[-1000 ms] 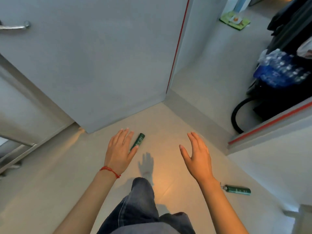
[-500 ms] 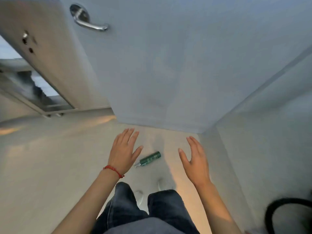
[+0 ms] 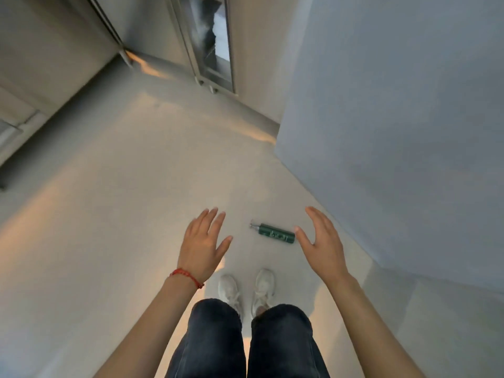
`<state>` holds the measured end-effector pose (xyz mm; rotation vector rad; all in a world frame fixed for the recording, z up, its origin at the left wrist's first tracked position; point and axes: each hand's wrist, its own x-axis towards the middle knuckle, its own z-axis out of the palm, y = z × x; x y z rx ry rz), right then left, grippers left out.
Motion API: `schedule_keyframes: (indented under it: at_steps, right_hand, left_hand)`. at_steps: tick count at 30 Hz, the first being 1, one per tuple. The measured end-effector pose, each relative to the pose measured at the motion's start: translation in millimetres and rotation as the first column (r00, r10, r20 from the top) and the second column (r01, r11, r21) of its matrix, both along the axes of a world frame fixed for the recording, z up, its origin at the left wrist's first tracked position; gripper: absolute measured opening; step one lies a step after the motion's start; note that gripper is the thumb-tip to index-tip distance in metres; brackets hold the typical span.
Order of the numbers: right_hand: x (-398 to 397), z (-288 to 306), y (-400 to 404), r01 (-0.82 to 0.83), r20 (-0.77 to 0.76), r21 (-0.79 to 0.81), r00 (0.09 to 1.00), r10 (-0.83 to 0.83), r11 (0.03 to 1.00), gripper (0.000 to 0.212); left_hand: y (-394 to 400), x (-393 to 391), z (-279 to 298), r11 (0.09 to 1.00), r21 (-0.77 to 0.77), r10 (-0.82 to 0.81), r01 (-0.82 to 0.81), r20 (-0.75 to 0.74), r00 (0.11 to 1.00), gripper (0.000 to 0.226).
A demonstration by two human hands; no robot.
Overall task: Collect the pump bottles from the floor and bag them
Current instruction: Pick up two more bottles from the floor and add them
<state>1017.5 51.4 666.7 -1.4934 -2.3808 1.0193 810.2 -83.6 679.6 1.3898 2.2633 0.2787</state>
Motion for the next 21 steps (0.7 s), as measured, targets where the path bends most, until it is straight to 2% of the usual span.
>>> schedule_keyframes:
  at_steps: [7,11,15,21]
  right_hand:
    - [-33,-95,19,-0.056,0.009,-0.129,0.998,0.058,0.99,0.051]
    - [-45,-181,28,-0.065,0.024,-0.166,0.997,0.07,0.984,0.05]
    - [-51,-280,38,-0.092,0.05,-0.193,0.993,0.104,0.977,0.049]
    - [-56,-453,59,-0.093,0.117,-0.215,0.986,0.121,0.972,0.049]
  left_hand:
    - [3,-12,-79,0.996,-0.074,0.046,-0.045,0.014,0.999,0.072]
    - [10,-16,-163,0.991,-0.092,0.099,-0.095,0.04,0.994,0.058]
    - [20,-16,-257,0.992,-0.099,0.085,-0.078,0.068,0.994,0.071]
    - [41,-16,-415,0.996,-0.071,0.052,-0.046,0.084,0.995,0.068]
